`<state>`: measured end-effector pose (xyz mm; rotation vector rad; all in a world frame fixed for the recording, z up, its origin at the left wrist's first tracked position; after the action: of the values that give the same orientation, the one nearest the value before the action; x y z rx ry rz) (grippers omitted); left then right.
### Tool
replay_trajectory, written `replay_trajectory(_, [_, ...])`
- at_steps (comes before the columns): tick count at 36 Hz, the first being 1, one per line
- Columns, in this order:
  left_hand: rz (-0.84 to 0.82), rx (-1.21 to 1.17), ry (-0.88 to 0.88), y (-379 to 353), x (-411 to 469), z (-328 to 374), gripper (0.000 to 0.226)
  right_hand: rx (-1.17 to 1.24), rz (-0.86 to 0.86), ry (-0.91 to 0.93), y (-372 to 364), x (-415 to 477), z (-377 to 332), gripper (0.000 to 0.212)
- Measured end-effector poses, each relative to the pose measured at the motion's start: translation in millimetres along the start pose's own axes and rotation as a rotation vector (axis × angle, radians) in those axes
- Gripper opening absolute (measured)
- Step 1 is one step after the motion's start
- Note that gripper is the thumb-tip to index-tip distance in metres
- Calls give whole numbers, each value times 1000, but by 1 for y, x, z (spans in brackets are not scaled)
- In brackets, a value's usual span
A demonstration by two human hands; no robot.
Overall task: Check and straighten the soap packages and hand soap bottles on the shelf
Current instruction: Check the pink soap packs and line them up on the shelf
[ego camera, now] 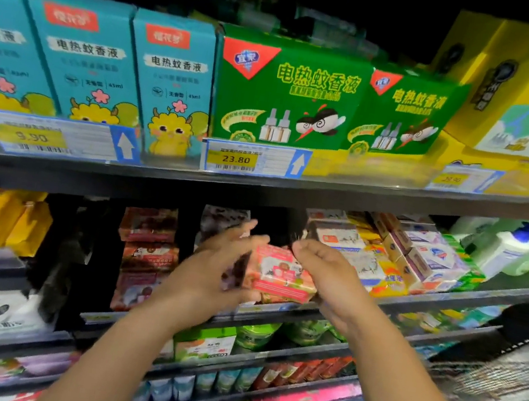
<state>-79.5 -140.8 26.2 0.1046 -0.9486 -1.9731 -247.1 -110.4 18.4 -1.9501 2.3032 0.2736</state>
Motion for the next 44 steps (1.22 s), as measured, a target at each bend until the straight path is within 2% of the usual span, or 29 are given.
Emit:
replay_trajectory(3, [102,-78,-139,5,-15,9,60,177,-85,-95,-23,-8,12,22])
replay_trajectory(6, [224,-203,-108,10,-31,5,39,275,-139,-136,-37,-15,15,28])
replay_trajectory(10, [317,-275,24,19,-44,-9,40,363,-244,-117,-46,-23,15,38])
replay_trajectory(15, [313,-259,51,22,-53,-5,42,263,-272,-92,-52,-28,19,38])
replay_trajectory(20, [222,-244,62,19,-59,2,71,186,-159,-98,-48,-26,16,49])
replay_trajectory(23, [220,-259,103,20,-62,-2,60,3,-122,-86,-46,-25,13,59])
replay_trajectory(26, [239,-350,182,22,-65,-13,45,-192,-176,-115,-46,-27,15,59])
replay_trajectory(28, [269,-530,246,23,-66,-18,37,-156,-253,-74,-51,-30,14,61])
replay_trajectory(32, [388,-754,383,27,-69,-25,33,-92,-332,106,-61,-36,5,37])
replay_trajectory(35, [401,-819,471,24,-69,-30,38,-25,-278,178,-60,-34,0,51])
replay_trajectory(38, [328,-846,518,15,-69,-29,40,99,-246,133,-55,-31,5,64])
replay_trajectory(42, [256,-835,485,10,-66,-21,38,243,-231,40,-50,-31,14,47])
replay_trajectory(44, [182,-789,449,7,-64,-21,49,312,-216,-3,-46,-32,16,40])
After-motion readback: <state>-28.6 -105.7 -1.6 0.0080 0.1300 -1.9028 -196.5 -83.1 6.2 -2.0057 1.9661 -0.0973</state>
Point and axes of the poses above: each hand's wrist, its own x-axis towards the middle knuckle, its own y-axis out of the back of the hand, z = x × y, the point moved 9 cm from there along x, towards the middle knuckle, and after that the axes turned 2 degrees about z, right-handed, at the moved point
